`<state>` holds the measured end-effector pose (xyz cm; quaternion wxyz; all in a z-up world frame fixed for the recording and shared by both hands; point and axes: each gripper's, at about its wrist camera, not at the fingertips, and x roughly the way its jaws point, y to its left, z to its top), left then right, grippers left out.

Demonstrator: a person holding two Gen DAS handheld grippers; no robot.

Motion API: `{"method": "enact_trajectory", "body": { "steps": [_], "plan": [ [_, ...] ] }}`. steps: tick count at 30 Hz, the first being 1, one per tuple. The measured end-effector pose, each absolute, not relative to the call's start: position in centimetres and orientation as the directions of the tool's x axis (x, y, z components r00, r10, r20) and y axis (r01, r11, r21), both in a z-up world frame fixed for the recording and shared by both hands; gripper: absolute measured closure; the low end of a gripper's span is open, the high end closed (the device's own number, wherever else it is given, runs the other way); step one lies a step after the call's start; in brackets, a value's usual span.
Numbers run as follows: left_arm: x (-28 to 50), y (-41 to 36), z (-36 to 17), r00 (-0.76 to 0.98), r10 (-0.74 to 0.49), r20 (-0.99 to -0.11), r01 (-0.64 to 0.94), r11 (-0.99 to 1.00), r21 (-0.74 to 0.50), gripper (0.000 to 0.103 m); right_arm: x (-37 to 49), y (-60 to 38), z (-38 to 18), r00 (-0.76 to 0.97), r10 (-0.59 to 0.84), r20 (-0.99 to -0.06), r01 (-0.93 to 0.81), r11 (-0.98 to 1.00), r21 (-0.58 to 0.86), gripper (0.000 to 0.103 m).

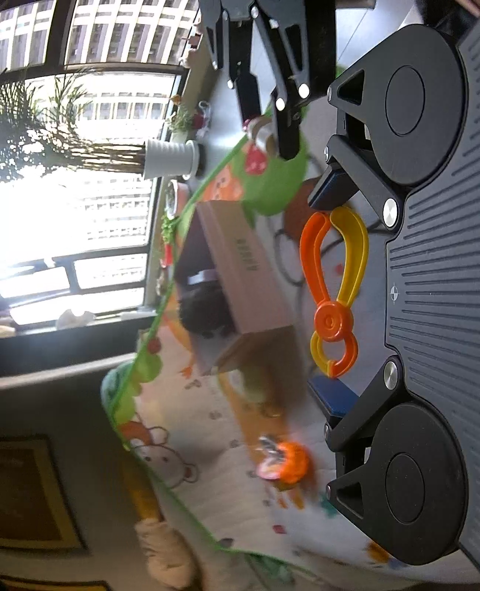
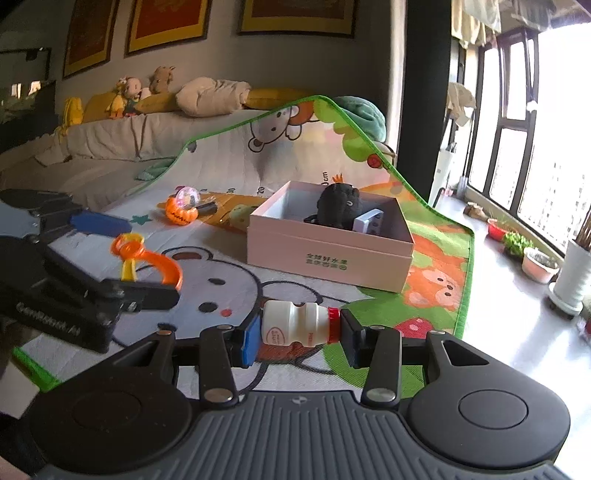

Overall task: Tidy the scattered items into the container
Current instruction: 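Carry tongs and bottle into the pink box and open both tools, then grasp the green frog keychain with the right tool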

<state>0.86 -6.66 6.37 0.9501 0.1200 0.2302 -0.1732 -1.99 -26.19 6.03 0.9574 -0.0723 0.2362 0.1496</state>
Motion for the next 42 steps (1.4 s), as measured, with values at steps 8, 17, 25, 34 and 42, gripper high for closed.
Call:
{"method": "enact_trajectory", "body": {
  "steps": [8,17,25,34,42],
  "plan": [
    [9.2,-10.1,10.2,0.881,-0.337,-0.332,0.427,0.868,0.252,0.004,6.3,-29.0,12.1,0.904,0.255,-0.343,-0.268,0.963,0.010,0.060],
    [17.1,-9.9,10.6,0.880,-0.328,-0.342,0.408,0.892,0.195,0.001,14.7,-30.7,15.1,0.919,0.227,-0.321,-0.197,0.973,0.124,0.032],
    [13.2,-3.3,4.5,0.815,-0.270,-0.512,0.343,0.938,0.052,0.000,15.4,-30.0,11.8,0.893,0.190,-0.407,-0.169,0.982,0.087,0.021],
    [10.4,4.5,1.5,0.827,-0.199,-0.526,0.154,0.980,-0.128,0.000,16.7,-18.2,11.1,0.805,0.305,-0.508,-0.401,0.912,-0.089,0.041],
    [10.2,6.5,0.9,0.827,-0.261,-0.497,0.143,0.954,-0.263,0.000,20.2,-5.8,8.1,0.652,0.269,-0.708,-0.631,0.710,-0.311,0.055]
  ]
}}
